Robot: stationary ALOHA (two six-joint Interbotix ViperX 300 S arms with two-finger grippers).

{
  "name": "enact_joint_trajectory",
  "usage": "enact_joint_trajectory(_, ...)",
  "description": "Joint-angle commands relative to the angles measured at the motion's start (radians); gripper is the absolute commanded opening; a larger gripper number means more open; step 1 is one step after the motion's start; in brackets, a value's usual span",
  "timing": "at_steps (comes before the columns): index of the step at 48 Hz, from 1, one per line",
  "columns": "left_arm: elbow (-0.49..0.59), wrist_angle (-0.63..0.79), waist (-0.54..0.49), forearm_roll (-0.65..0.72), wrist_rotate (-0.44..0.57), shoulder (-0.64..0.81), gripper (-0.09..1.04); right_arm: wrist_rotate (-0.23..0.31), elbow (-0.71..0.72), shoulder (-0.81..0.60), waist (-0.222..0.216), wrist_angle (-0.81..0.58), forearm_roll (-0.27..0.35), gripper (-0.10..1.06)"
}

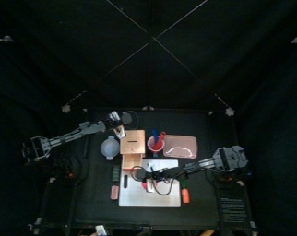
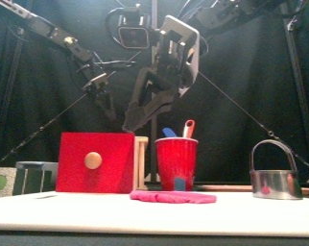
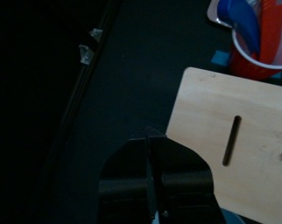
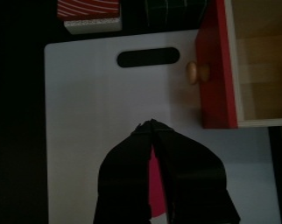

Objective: Get the cutter from the drawer then cut the dough then place the extra dough in the bowl
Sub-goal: Shut the drawer

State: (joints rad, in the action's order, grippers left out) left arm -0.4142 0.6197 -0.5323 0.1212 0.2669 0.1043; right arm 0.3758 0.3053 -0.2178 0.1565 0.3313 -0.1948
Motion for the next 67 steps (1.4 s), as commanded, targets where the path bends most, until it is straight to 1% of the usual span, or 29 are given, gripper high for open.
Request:
enact_joint_trajectory(1, 0.083, 0.035, -0.032, -0.066, 0.091, -0.064, 0.14, 0.0, -0.046, 0.006, 0.006, -0.006, 0.008, 0.13)
enact_joint_trajectory(10, 0.17, 0.121, -0.103, -0.282, 0.325, -0.167, 0.13, 0.0, -0.114, -0.064, 0.008, 0.002, 0.009, 0.13)
enact_joint_trajectory(14, 0.192, 0.173, -0.135, -0.354, 0.397, -0.198, 0.13, 0.0, -0.147, -0.087, 0.006, 0.02, 0.005, 0.13)
enact_joint_trajectory(18, 0.204, 0.206, -0.155, -0.396, 0.436, -0.224, 0.13, 0.0, -0.178, -0.106, 0.002, 0.046, -0.005, 0.13)
enact_joint_trajectory(28, 0.204, 0.229, -0.158, -0.387, 0.454, -0.264, 0.13, -0.002, -0.232, -0.138, 0.0, 0.097, -0.026, 0.13)
enact_joint_trajectory(36, 0.209, 0.232, -0.158, -0.367, 0.456, -0.287, 0.13, 0.0, -0.272, -0.155, -0.003, 0.16, -0.055, 0.13)
enact_joint_trajectory(43, 0.222, 0.232, -0.156, -0.353, 0.454, -0.296, 0.13, -0.002, -0.299, -0.178, -0.012, 0.201, -0.067, 0.13)
enact_joint_trajectory(48, 0.224, 0.229, -0.156, -0.351, 0.456, -0.302, 0.13, -0.002, -0.314, -0.196, -0.02, 0.225, -0.091, 0.13)
enact_joint_trajectory(67, 0.222, 0.224, -0.156, -0.344, 0.456, -0.319, 0.13, -0.003, -0.342, -0.221, -0.063, 0.233, -0.121, 0.13)
